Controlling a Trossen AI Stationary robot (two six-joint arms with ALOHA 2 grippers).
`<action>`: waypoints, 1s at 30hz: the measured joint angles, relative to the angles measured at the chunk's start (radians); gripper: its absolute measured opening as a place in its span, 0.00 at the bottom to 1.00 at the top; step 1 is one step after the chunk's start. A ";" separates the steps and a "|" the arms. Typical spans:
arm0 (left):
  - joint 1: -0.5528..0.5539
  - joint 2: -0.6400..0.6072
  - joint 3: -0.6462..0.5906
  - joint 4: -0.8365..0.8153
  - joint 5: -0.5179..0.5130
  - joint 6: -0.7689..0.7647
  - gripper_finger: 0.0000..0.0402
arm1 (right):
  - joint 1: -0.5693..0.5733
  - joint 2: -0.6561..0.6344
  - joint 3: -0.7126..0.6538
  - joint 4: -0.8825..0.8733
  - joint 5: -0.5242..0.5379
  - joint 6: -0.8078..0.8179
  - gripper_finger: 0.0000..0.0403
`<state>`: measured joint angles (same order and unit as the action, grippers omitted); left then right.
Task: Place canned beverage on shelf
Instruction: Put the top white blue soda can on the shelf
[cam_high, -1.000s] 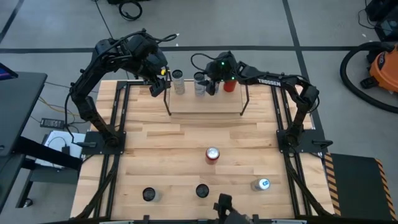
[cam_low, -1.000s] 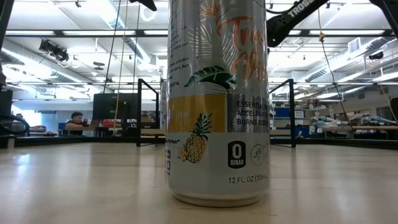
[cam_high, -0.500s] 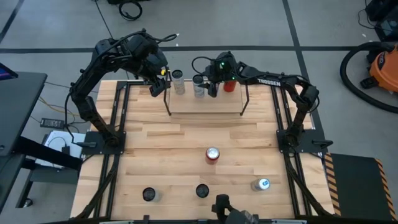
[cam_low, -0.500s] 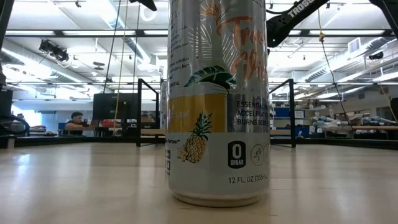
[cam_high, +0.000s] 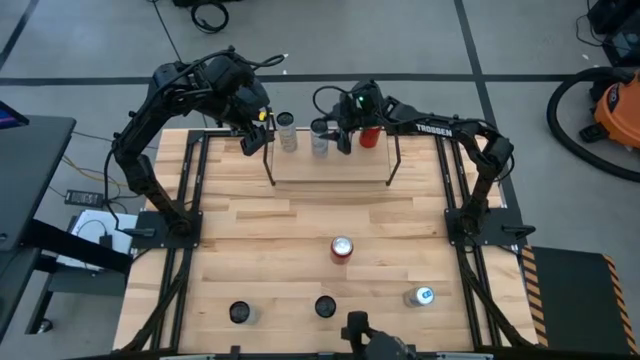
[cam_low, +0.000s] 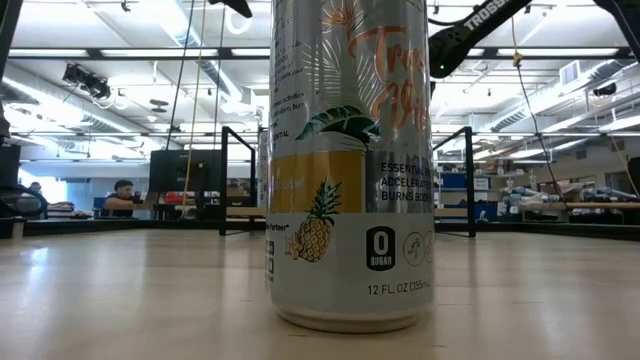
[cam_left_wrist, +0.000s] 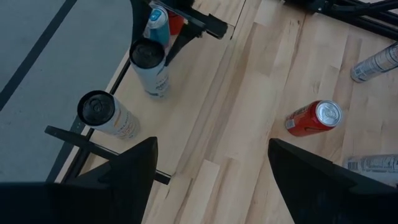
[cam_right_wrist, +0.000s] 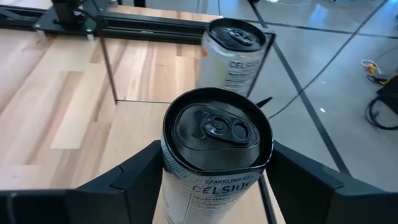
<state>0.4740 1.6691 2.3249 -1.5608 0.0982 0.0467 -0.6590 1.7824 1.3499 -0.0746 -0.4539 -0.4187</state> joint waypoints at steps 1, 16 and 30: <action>0.000 0.000 0.000 0.000 0.000 0.000 0.76 | 0.000 0.003 0.000 0.001 0.011 0.000 0.66; 0.001 0.000 0.000 0.000 0.000 0.014 0.76 | 0.001 0.052 0.005 0.047 0.028 0.014 0.70; 0.001 0.000 0.000 0.000 0.000 0.017 0.76 | 0.005 0.057 0.025 -0.013 0.043 0.061 0.76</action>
<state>0.4747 1.6691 2.3245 -1.5605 0.0982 0.0633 -0.6537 1.8394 1.3745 -0.0881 -0.4113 -0.3580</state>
